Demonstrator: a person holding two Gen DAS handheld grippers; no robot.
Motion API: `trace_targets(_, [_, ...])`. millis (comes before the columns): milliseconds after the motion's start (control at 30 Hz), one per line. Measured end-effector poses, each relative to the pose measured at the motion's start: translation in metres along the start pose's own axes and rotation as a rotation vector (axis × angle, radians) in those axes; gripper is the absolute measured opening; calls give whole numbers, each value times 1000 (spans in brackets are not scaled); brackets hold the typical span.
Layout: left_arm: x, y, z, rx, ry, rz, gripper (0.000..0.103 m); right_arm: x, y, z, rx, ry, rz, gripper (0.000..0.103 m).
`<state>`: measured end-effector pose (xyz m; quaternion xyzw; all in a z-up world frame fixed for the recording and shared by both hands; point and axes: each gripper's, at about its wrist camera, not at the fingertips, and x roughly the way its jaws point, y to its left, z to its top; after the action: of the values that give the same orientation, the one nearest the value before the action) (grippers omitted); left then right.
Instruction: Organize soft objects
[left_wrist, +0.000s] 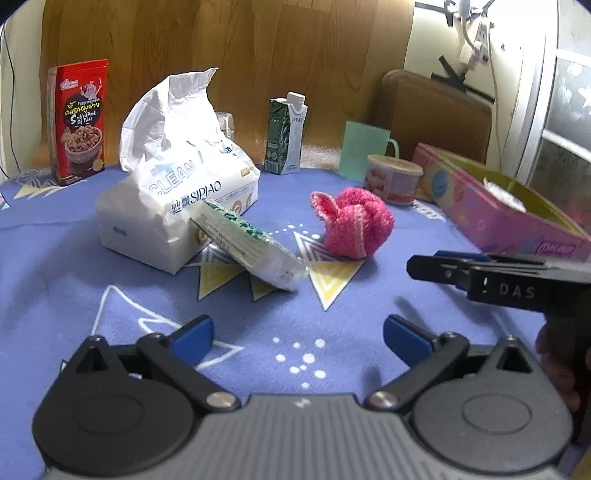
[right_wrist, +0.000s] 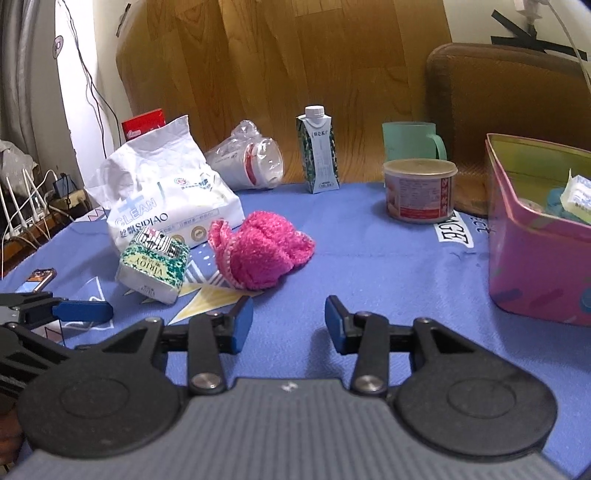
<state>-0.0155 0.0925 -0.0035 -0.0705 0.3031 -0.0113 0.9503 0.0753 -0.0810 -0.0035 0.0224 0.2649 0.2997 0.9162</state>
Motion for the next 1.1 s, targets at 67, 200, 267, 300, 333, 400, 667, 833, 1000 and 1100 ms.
trace_targets(67, [-4, 0, -1, -6, -15, -12, 103, -1, -3, 0, 9, -3, 4, 46])
trace_targets(200, [-7, 2, -1, -10, -26, -26, 103, -3, -7, 0, 22, -9, 5, 47])
trace_targets(267, [-16, 9, 0, -25, -62, -26, 103, -4, -7, 0, 19, -11, 5, 47])
trace_targets(300, [-22, 12, 0, -27, -81, -18, 103, -5, -6, -1, 11, -13, 7, 47])
trace_targets(333, [-29, 18, 1, -29, -101, -1, 103, -5, -3, -1, -6, -17, 20, 47])
trace_targets(400, [-42, 32, 4, -47, -138, 24, 103, -6, 8, -1, -66, -17, 67, 47])
trace_targets(667, [-82, 79, 8, -167, -208, 113, 103, 24, 87, 18, -354, -5, 206, 61])
trace_targets(833, [-80, 77, 3, -176, -177, 65, 103, 50, 113, 19, -479, 24, 175, 29])
trace_targets(1000, [-68, 63, 3, -161, -147, -22, 103, 1, 99, -7, -669, -15, 182, 34])
trace_targets(1100, [-58, 53, 2, -162, -127, -93, 103, -26, 88, -24, -733, 43, 208, 71])
